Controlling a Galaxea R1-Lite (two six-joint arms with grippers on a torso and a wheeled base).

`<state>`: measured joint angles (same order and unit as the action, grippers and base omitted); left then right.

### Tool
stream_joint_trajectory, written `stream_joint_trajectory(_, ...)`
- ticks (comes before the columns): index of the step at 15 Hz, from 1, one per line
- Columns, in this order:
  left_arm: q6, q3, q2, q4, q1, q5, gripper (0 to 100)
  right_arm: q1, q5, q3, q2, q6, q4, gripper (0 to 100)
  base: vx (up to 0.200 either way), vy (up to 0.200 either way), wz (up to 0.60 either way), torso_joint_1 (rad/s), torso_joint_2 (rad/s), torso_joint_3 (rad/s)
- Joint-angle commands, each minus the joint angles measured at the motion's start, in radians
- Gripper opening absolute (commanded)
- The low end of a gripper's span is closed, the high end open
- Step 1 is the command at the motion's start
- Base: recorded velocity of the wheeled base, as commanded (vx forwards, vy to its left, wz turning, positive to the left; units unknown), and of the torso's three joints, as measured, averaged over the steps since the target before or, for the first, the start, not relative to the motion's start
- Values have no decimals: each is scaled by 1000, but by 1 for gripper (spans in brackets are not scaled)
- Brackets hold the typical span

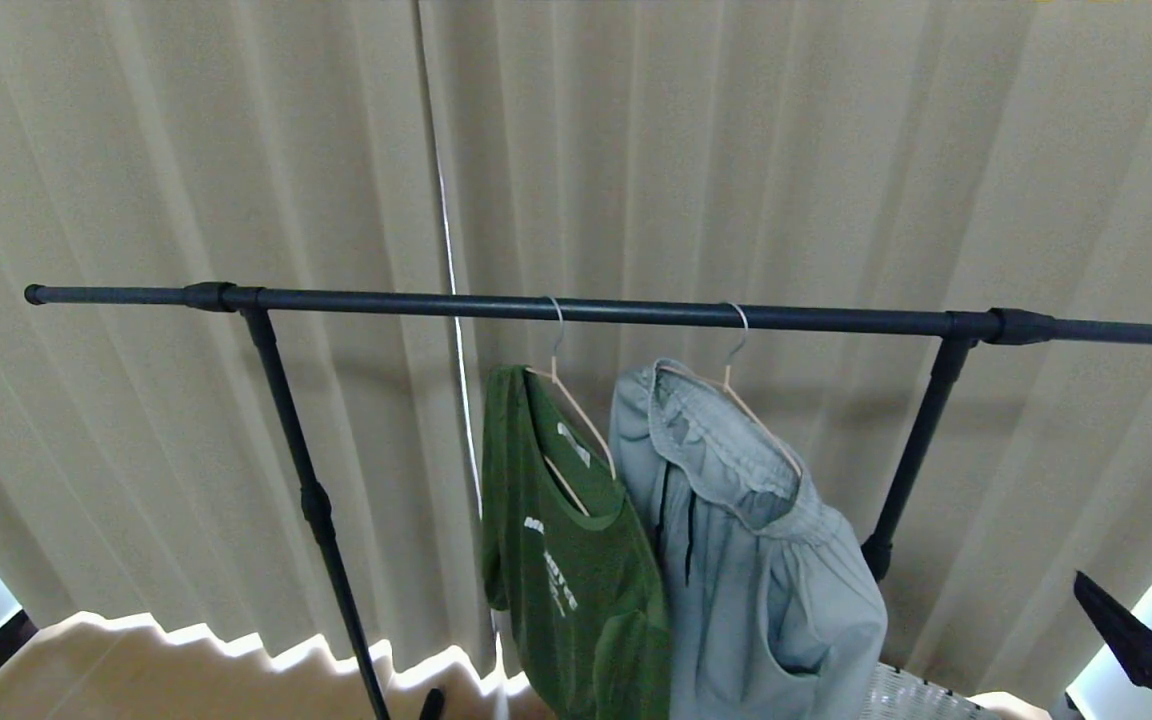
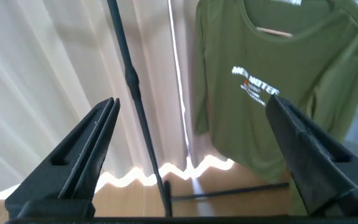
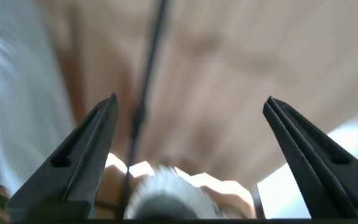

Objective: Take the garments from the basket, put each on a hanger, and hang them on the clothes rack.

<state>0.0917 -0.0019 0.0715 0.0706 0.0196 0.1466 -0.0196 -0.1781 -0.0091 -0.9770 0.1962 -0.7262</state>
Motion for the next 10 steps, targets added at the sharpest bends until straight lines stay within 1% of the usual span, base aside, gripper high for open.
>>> stream_joint_trajectory(1, -3, 2, -70, 0, -7, -1, 100, 110, -1, -3, 293, -1, 234, 100, 0, 0, 0, 0, 0, 0)
stream_joint_trajectory(2, -7, 2, -70, 0, -7, -2, 100, 124, -1, -12, 422, -1, 387, 100, 0, 0, 0, 0, 0, 0)
stream_joint_trajectory(3, -7, 2, -70, 0, -7, -2, 100, 135, -3, -37, 518, 0, 511, 100, 0, 0, 0, 0, 0, 0)
stream_joint_trajectory(5, 2, 2, -68, 0, -7, 1, 100, 159, -12, -100, 658, 0, 731, 100, 0, 0, 0, 0, 0, 0)
stream_joint_trajectory(6, -4, 2, -70, 0, -7, -1, 100, 170, -9, -170, 784, 0, 938, 100, 0, 0, 0, 0, 0, 0)
stream_joint_trajectory(8, -6, 2, -70, 0, -9, -2, 100, 170, -3, -190, 891, -7, 1073, 100, 0, 0, 0, 0, 0, 0)
stream_joint_trajectory(9, -6, 2, -70, 0, -9, -2, 100, 170, -3, -190, 890, -9, 1073, 100, 0, 0, 0, 0, 0, 0)
stream_joint_trajectory(10, -7, 2, -70, 0, -9, -4, 100, 165, 31, -169, 885, -98, 1024, 100, 0, 0, 0, 0, 0, 0)
